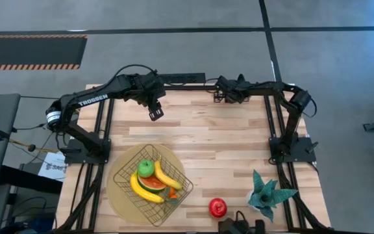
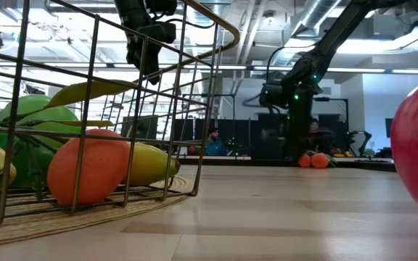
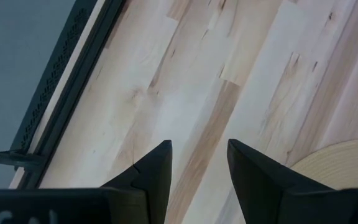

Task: Build produce basket
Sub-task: Put the oranges into the gold wire basket

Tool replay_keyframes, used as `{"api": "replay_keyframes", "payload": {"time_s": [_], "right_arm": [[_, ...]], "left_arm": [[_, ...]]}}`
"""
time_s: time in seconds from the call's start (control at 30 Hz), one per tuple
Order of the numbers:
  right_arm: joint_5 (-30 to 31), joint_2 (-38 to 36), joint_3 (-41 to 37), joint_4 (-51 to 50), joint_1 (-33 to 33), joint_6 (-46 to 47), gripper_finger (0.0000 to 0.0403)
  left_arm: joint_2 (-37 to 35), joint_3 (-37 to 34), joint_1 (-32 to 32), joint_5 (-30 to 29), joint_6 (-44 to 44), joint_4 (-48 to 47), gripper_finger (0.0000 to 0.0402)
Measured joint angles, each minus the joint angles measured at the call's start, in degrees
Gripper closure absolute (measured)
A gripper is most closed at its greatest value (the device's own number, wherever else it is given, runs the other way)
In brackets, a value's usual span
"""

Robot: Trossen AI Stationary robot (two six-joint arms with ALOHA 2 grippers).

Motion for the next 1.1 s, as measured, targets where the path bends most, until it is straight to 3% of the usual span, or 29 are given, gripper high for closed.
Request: {"api": "replay_keyframes", "payload": {"time_s": [0.07,0.17,0.37,0.5,0.9,1.1], "right_arm": [[-4.9,-0.2,0.0,2.8,0.4,-1.5,0.0402],[-4.8,-0.5,0.0,2.4,1.0,0.5,0.0402],[13.3,-3.2,0.0,-7.8,2.8,10.1,0.0402],[21.3,-4.4,0.0,-11.6,3.7,12.1,0.0402],[22.2,-1.8,-0.1,-12.2,-3.5,10.7,0.0402],[19.3,-1.8,0.0,-12.2,-7.6,6.6,0.0402]], "left_arm": [[0.0,0.0,0.0,0.0,0.0,0.0,0.0258],[0.0,0.0,0.0,0.0,0.0,0.0,0.0258],[0.0,0.0,0.0,0.1,0.0,0.0,0.0258],[0.0,0.0,0.0,0.2,0.4,0.0,0.0258],[0.0,0.0,0.0,1.2,1.1,-0.1,0.0258],[0.0,0.0,0.0,1.3,1.5,-0.1,0.0258]]}}
